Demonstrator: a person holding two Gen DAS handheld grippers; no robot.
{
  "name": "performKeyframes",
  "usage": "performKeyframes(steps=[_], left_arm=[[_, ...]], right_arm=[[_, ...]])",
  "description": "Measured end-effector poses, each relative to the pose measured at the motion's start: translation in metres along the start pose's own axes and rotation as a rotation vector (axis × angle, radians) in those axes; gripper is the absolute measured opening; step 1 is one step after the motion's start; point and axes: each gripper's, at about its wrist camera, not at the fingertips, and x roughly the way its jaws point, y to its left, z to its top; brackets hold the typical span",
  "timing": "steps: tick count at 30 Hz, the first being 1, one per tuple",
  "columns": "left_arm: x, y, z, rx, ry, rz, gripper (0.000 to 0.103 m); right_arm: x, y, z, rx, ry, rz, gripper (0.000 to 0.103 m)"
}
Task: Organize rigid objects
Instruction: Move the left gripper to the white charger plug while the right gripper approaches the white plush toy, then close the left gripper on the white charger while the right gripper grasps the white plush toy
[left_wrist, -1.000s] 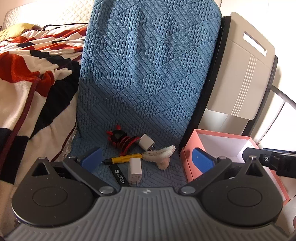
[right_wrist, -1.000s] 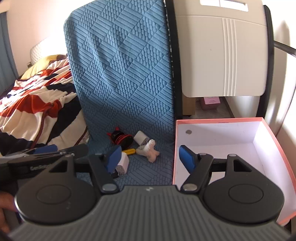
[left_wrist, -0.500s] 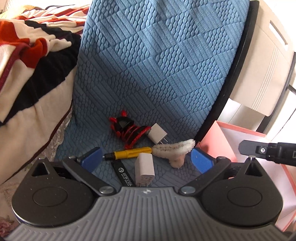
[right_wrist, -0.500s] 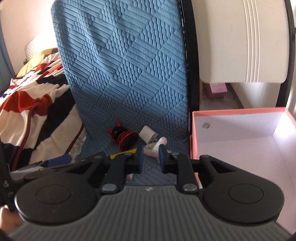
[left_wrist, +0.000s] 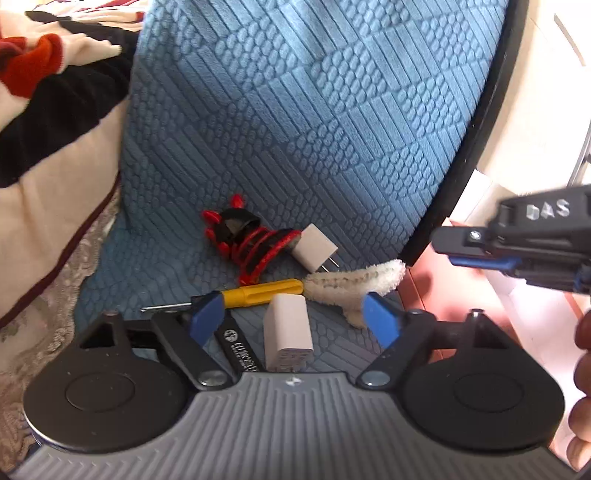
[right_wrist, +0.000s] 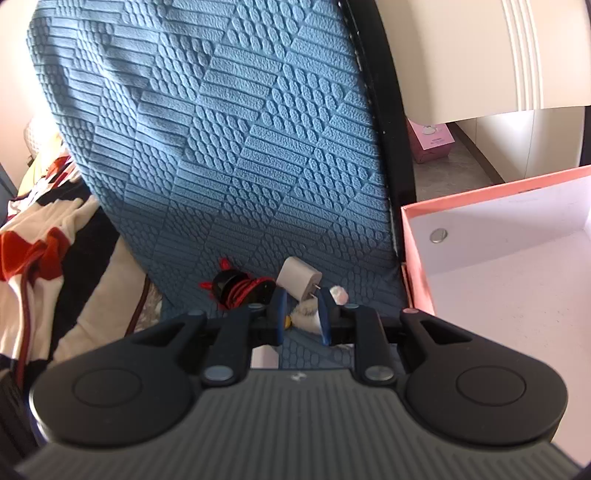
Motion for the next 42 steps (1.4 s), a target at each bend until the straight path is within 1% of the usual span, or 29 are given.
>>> performKeyframes(steps=[2,5,6,8,9,14,17,18,20,22,23,24,25,29,31,37,42], left_arm=[[0.010,-0.003,-0.004,0.021,0.025,0.013,0.070],[0.025,-0.004,-0.011,0.028,0.064,0.025,0.061],[0.028,-0.003,-0.014,0.028,0.075,0.027,0.059],[0.035,0.001,-0.018,0.029,0.085,0.031,0.053],[0.038,0.003,-0.020,0.030,0.089,0.027,0.051],[0.048,0.008,-0.024,0.050,0.083,0.008,0.051],[0.057,0.010,-0.029,0.041,0.112,0.003,0.050],[0.061,0.011,-0.031,0.039,0.127,0.013,0.049],[0.063,0.010,-0.033,0.042,0.132,0.013,0.042],[0.061,0.010,-0.030,0.027,0.152,0.010,0.041],[0.058,0.010,-0.028,0.022,0.147,-0.001,0.041],[0.055,0.010,-0.027,0.020,0.136,-0.005,0.040],[0.052,0.010,-0.026,0.015,0.132,-0.004,0.037],[0.047,0.015,-0.025,-0.018,0.139,-0.007,0.034],[0.045,0.017,-0.026,-0.038,0.142,-0.008,0.033],[0.027,0.024,-0.031,-0.075,0.150,0.003,0.032],[0.004,0.031,-0.044,-0.108,0.156,0.008,0.032]], right_arm=[[0.008,-0.001,0.001,0.013,0.016,0.004,0.022],[0.022,-0.003,0.005,0.035,0.045,-0.007,0.022],[0.025,-0.005,0.006,0.049,0.053,-0.011,0.022],[0.032,-0.009,0.007,0.075,0.064,-0.027,0.023],[0.036,-0.012,0.007,0.086,0.071,-0.032,0.023],[0.057,-0.021,0.005,0.142,0.120,-0.013,0.024],[0.067,-0.023,0.003,0.161,0.130,-0.010,0.024],[0.071,-0.024,0.003,0.172,0.138,-0.012,0.024],[0.076,-0.025,0.001,0.173,0.145,-0.017,0.024],[0.079,-0.024,-0.001,0.150,0.138,-0.025,0.022],[0.078,-0.023,-0.001,0.136,0.128,-0.028,0.021],[0.077,-0.022,-0.002,0.123,0.118,-0.028,0.016],[0.075,-0.021,-0.002,0.112,0.110,-0.028,0.011],[0.065,-0.016,-0.004,0.074,0.095,-0.012,0.008],[0.059,-0.013,-0.005,0.062,0.097,-0.011,0.004],[0.034,-0.005,-0.011,0.016,0.091,0.004,0.003],[0.018,-0.001,-0.014,0.001,0.081,-0.003,0.003]])
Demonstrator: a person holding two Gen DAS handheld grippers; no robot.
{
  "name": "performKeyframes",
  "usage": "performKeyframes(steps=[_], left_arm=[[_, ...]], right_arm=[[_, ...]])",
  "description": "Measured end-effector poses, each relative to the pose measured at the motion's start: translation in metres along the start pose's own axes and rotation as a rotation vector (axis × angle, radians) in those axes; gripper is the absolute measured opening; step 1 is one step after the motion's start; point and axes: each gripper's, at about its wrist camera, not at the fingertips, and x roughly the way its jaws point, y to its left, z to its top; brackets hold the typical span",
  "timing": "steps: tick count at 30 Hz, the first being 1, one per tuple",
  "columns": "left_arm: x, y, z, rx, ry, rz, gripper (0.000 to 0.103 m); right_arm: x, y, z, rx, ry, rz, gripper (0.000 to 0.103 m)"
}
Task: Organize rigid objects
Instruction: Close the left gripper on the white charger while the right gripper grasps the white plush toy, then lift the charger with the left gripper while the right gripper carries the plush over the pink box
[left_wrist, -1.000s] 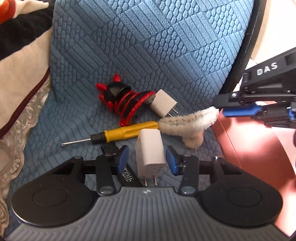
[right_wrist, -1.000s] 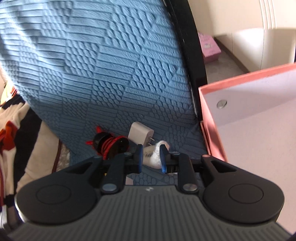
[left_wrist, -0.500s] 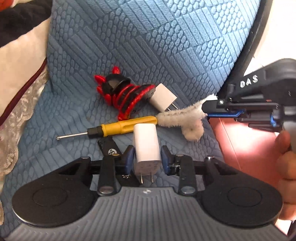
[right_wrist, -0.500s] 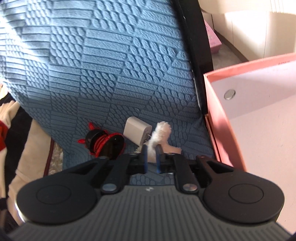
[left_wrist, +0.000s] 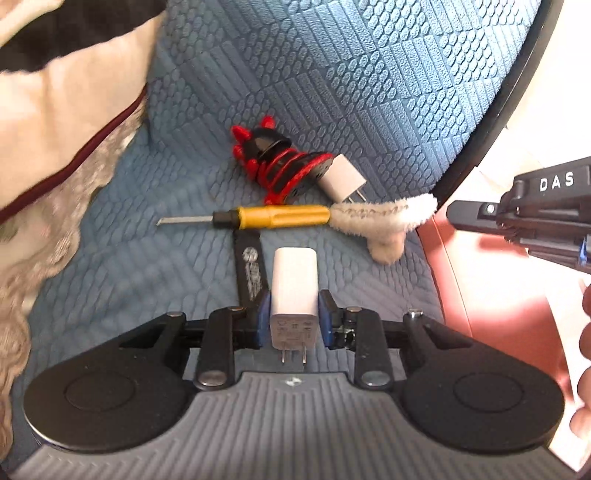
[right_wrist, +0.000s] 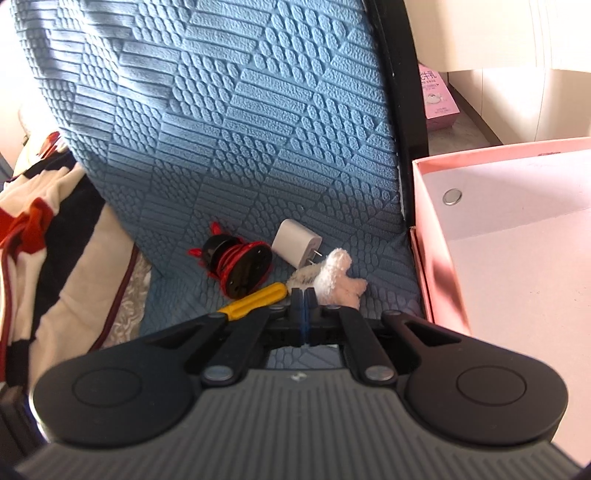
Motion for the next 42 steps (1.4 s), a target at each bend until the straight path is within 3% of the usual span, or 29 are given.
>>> performKeyframes(steps=[5,8,9,10,12,16,20,21,22,23,26,42], left_arm=[[-0.011,0.004,-0.009,-0.010,0.002,0.002,0.032],[-0.011,0.004,-0.010,-0.017,0.003,-0.001,0.032],[-0.012,0.005,-0.010,-0.023,0.003,-0.004,0.032],[-0.011,0.006,-0.009,-0.030,0.005,-0.007,0.032],[-0.011,0.008,-0.008,-0.042,0.007,-0.015,0.032],[-0.010,0.011,-0.006,-0.070,0.011,-0.028,0.032],[-0.009,0.012,-0.005,-0.090,0.016,-0.039,0.032],[-0.009,0.013,-0.005,-0.094,0.018,-0.041,0.032],[-0.009,0.013,-0.005,-0.099,0.019,-0.043,0.032],[-0.009,0.014,-0.005,-0.104,0.020,-0.047,0.032],[-0.008,0.016,-0.004,-0.123,0.030,-0.059,0.032],[-0.021,0.019,-0.007,-0.125,0.015,-0.056,0.032]], right_arm=[[0.000,-0.003,-0.001,0.047,0.034,-0.050,0.007],[0.006,-0.006,-0.001,0.062,0.049,-0.027,0.008],[0.009,-0.005,0.000,0.058,0.056,-0.023,0.015],[0.012,-0.004,0.002,0.052,0.058,-0.023,0.039],[0.016,0.000,0.004,0.030,0.032,-0.042,0.061],[0.035,0.004,0.013,0.022,0.029,-0.096,0.060],[0.063,-0.005,0.021,0.091,0.071,-0.081,0.056],[0.069,-0.007,0.022,0.111,0.084,-0.098,0.045],[0.074,-0.009,0.022,0.125,0.094,-0.102,0.023],[0.078,-0.011,0.022,0.137,0.099,-0.094,0.016],[0.073,-0.012,0.020,0.145,0.072,-0.048,0.014],[0.000,0.009,-0.028,-0.079,0.063,-0.090,0.014]])
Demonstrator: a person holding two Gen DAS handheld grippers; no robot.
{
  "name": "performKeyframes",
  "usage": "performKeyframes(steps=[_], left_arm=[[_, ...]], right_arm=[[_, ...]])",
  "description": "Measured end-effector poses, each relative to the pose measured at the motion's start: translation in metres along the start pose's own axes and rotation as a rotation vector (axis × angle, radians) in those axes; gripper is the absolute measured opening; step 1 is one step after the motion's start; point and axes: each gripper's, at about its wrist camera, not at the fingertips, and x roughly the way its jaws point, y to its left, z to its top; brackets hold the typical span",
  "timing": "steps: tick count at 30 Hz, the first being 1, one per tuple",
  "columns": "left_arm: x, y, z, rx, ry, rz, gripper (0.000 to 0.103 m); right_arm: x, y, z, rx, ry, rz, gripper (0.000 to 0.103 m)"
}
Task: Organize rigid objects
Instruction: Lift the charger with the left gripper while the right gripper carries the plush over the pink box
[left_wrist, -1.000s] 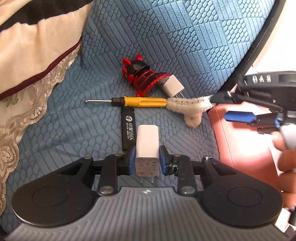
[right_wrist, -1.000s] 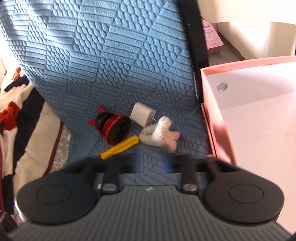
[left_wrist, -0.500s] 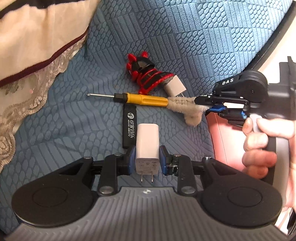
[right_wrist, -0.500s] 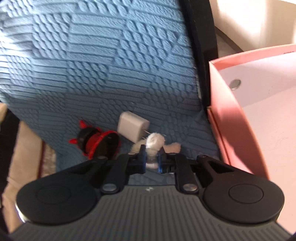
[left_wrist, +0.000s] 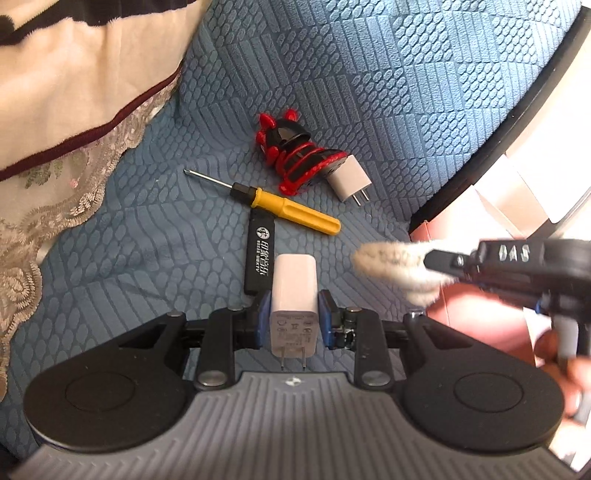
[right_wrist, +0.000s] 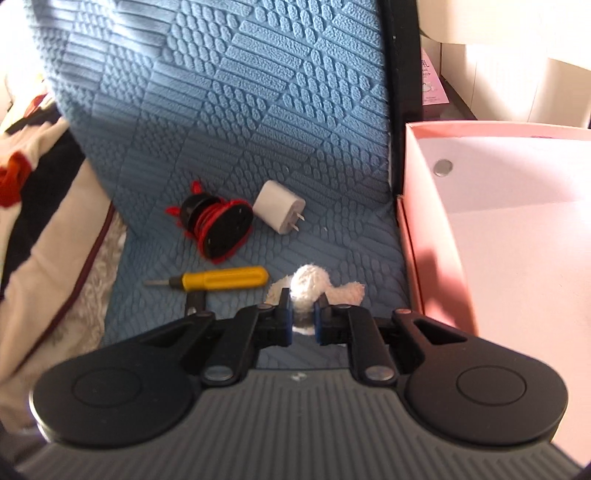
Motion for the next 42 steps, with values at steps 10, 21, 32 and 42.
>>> performKeyframes(steps=[10,21,32,42], left_arm=[[-0.021,-0.003,-0.015,0.040,-0.009,0.021,0.032],[-0.046,-0.005,-0.024,0.057,-0.022,0.034,0.032],[-0.070,-0.030,-0.013,0.135,-0.053,0.018,0.032],[-0.090,-0.067,0.009,0.165,-0.099,-0.034,0.032]], right_arm=[[-0.040,0.005,-0.038,-0.136,-0.028,-0.031,0.014],[-0.076,0.020,-0.070,-0.264,-0.057,-0.013,0.014],[-0.107,0.010,-0.054,-0.235,-0.112,0.019,0.014],[-0.156,-0.011,-0.019,-0.216,-0.220,0.017,0.014]])
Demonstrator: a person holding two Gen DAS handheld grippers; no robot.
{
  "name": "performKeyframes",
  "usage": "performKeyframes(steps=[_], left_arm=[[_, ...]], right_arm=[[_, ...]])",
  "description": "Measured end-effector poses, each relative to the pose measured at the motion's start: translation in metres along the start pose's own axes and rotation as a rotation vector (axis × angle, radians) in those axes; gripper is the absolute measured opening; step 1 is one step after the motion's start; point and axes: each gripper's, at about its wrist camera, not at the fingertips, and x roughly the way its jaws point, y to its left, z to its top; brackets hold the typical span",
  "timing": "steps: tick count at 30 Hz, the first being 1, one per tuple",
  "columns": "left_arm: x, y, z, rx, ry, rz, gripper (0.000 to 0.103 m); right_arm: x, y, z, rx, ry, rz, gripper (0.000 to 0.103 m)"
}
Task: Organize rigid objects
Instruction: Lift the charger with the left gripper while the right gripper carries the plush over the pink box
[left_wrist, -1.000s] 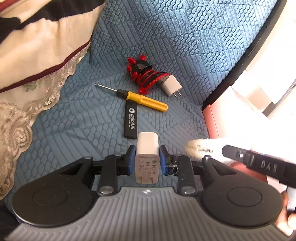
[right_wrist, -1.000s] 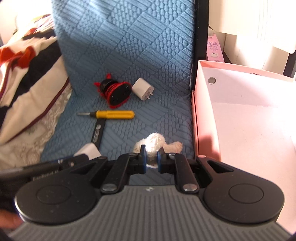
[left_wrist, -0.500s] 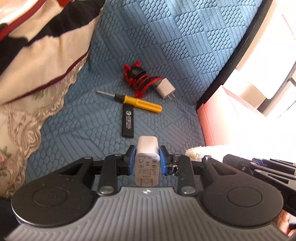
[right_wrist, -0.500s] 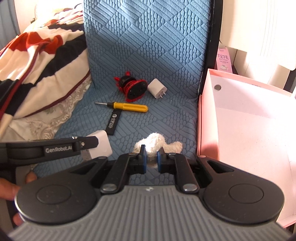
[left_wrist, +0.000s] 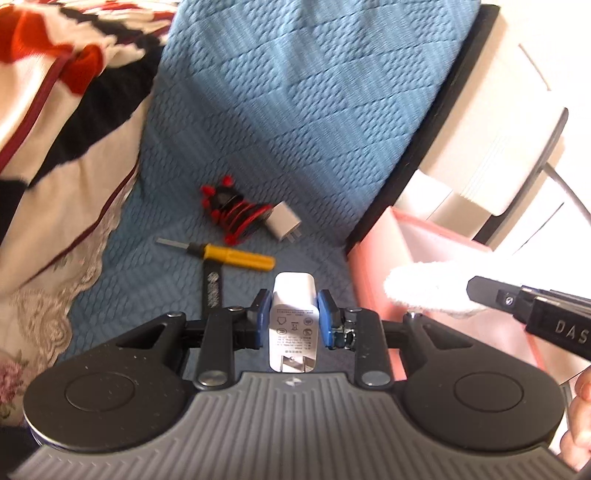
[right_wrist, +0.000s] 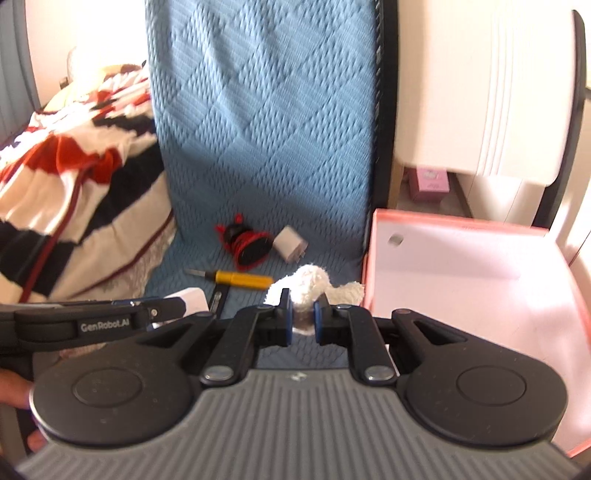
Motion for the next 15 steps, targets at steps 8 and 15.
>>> performKeyframes(steps=[8,15], left_arm=[[-0.002,-0.043,0.025,0.033,-0.045,-0.027,0.032],[-0.005,-0.082,0.048,0.045,-0.078,-0.059,0.032]], right_arm=[[-0.024,-0.026,0.027,0.003,-0.070,-0.040,0.014],[-0.041,-0.045,0.040,0.003,-0.114,-0.062,0.014]])
